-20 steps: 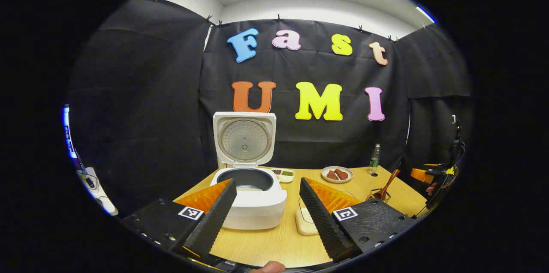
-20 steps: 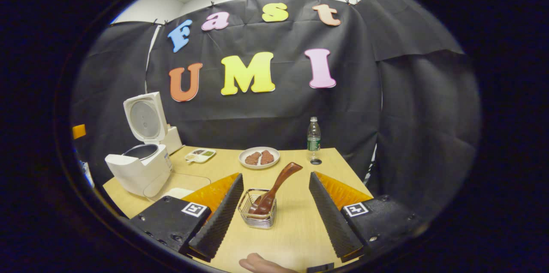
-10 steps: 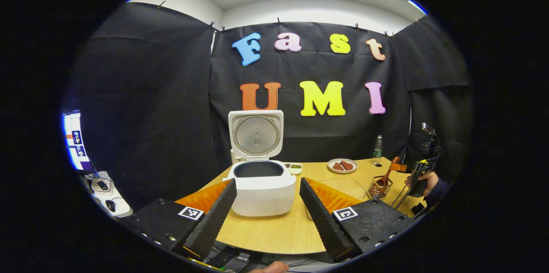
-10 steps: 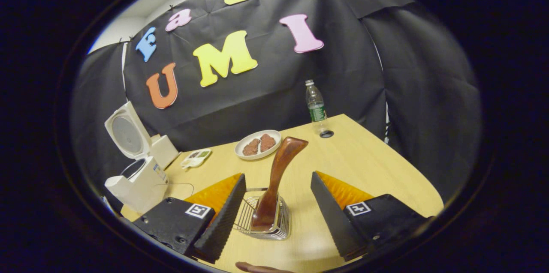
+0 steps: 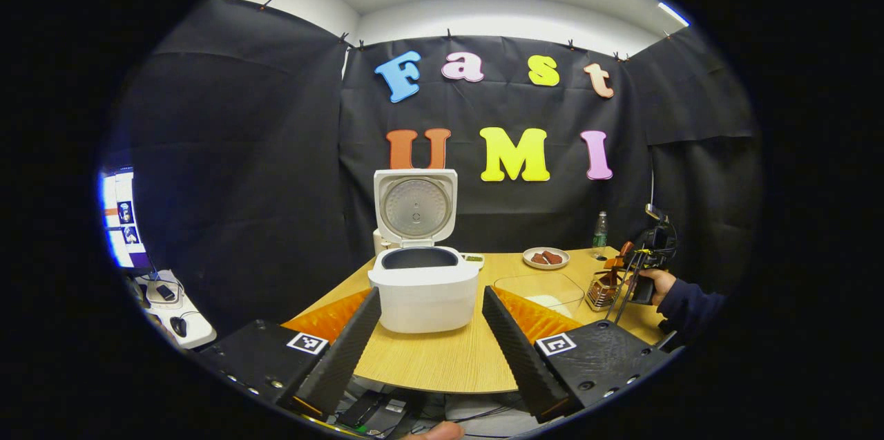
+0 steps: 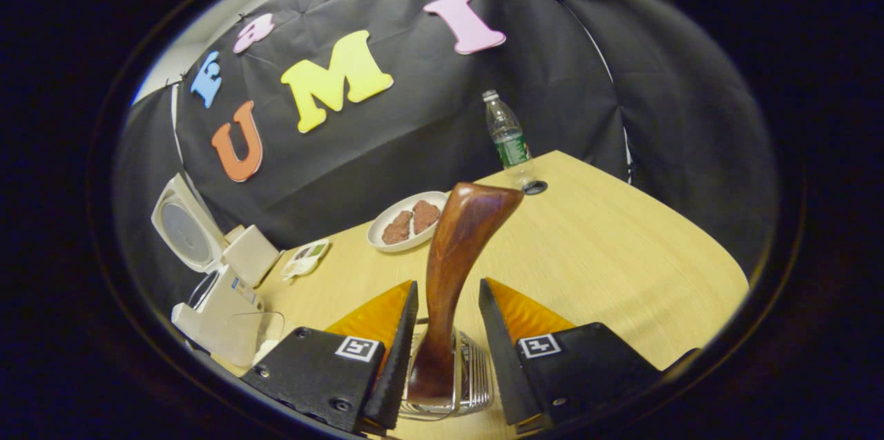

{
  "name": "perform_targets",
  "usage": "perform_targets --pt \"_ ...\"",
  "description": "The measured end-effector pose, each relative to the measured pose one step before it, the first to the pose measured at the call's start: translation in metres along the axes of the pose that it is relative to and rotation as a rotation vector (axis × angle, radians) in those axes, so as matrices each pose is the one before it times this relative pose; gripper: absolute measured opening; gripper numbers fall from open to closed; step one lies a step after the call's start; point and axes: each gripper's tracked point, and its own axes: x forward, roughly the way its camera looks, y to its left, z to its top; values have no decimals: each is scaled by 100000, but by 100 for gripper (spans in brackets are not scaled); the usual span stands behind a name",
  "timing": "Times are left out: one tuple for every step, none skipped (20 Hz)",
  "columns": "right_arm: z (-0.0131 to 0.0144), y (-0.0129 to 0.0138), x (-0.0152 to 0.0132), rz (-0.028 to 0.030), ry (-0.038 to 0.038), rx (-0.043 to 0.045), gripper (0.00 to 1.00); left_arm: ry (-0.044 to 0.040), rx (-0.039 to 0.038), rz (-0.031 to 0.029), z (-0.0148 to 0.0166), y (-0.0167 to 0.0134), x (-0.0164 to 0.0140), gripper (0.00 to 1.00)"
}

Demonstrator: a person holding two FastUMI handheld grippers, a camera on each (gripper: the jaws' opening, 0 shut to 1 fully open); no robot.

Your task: Close the left gripper, press the button to open the rice cooker; take a wooden spoon from the chopstick holder with the right hand, scoop a spoonful of rice and pour it into the rice cooker, then put the wooden spoon back into the chopstick holder.

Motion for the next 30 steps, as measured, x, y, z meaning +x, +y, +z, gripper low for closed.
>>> perform_targets --pt "-348 960 43 4105 1305 2260 54 364 -175 -95 -298 96 -37 94" --pt "-14 1349 -119 5774 -150 1986 57 199 -538 -208 -140 32 -123 94" --pt "490 -351 185 -101 -2404 -52 45 278 -832 -1547 -67 -177 -162 94" --pt "562 -705 -672 -3157 -3369 2317 34 77 -1026 -2217 -105 -480 -203 94" --pt "546 -43 269 -492 -2570 1505 23 -19 -970 -1340 37 -175 -36 94" --pt "27 384 -355 1765 471 -932 19 17 -616 -206 48 31 53 94" --pt "-462 425 -322 108 -80 -1675 18 -321 -249 160 -68 281 60 94" --pt "205 -8 -259 -855 -454 -1424 18 -220 -57 -86 66 -65 99 94" --pt "484 167 -267 316 -411 -469 17 47 62 -311 -24 -211 -21 94" --pt "485 492 -383 725 -820 -693 18 57 105 -219 -41 -143 -81 94" --pt "422 254 -465 58 -1421 -1868 18 -134 354 -220 -82 -4 -148 94" --pt "671 438 -534 684 -1848 -1419 18 16 510 -160 -86 -53 -96 94" --pt "744 343 -531 -154 -2218 -1955 18 -65 414 132 -19 -10 7 94" --pt "867 480 -607 415 -2603 -2102 18 -180 333 123 17 29 -67 94" --pt "846 622 -579 662 -2551 -2339 18 -294 435 -97 124 -107 -115 94" --pt "949 671 -692 703 -2615 -2272 16 -676 457 294 185 -64 -130 94" --pt "950 614 -673 539 -2481 -2086 15 -800 564 338 138 115 -173 94" --pt "887 576 -626 -377 -2115 -2354 14 -792 632 121 163 -6 -91 94" --pt "731 630 -583 151 -2296 -2508 14 -617 661 -177 73 -138 -192 94" --pt "912 715 -619 101 -1987 -2200 13 -604 440 -238 147 -28 -139 94" --pt "744 916 -599 416 -1703 -1388 13 -537 414 -285 39 -65 -10 94" --pt "567 704 -447 -907 -761 -125 13 -304 419 467 -83 53 -40 94" --pt "109 524 -339 -440 -38 21 13 54 353 1607 -169 359 -35 94" --pt "256 1212 -421 1737 -300 448 13 591 271 1827 -199 531 -6 94" --pt "158 1649 -294 2402 -283 -150 13 462 146 1045 -188 237 -136 94" --pt "171 1225 -240 1491 -375 -429 14 24 -68 116 -98 66 -242 94" --pt "117 958 -4 974 -820 -573 13 112 -224 -439 -114 -90 -220 94" --pt "-13 1262 111 1057 -134 -1124 13 -103 -330 -63 -98 72 -223 94" --pt "-447 1334 82 1647 404 -1647 13 -292 -273 213 -62 342 -104 94" --pt "-601 1586 198 2346 724 -1893 14 -30 -24 207 -82 59 -48 94"
